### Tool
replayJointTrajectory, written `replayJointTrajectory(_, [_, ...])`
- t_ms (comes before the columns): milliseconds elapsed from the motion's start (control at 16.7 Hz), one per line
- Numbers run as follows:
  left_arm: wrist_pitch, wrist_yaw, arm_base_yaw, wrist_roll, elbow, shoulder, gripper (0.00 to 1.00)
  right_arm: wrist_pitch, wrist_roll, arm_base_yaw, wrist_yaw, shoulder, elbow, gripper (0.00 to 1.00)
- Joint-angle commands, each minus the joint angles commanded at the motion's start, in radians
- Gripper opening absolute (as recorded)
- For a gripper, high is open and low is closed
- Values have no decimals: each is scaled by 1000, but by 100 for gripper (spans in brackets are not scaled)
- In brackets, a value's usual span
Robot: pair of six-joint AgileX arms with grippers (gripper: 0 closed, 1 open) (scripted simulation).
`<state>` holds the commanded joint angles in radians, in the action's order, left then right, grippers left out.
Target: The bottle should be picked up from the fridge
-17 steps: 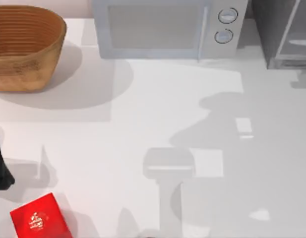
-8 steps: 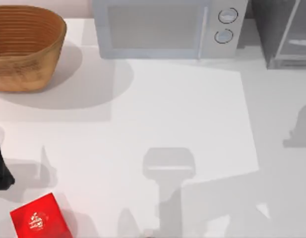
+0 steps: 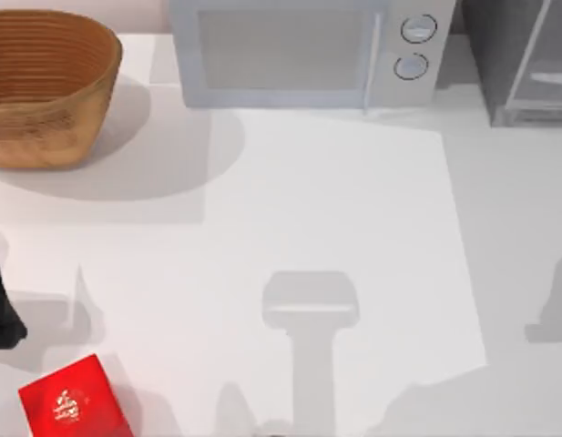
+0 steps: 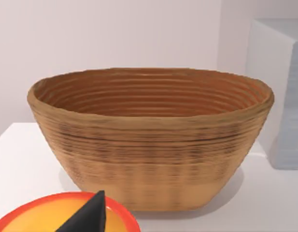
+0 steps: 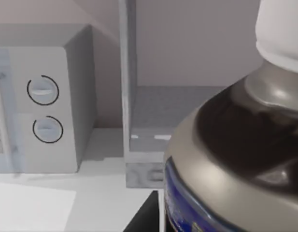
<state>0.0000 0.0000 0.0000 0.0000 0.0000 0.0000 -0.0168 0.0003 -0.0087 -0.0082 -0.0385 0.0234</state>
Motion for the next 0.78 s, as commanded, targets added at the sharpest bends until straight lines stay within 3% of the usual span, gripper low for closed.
replayJointTrajectory(480, [0, 0, 0, 0, 0, 0, 100, 15, 1, 6, 7, 33, -21, 0])
replayJointTrajectory(780, [0, 0, 0, 0, 0, 0, 100, -104, 10, 73, 66, -126, 39, 0])
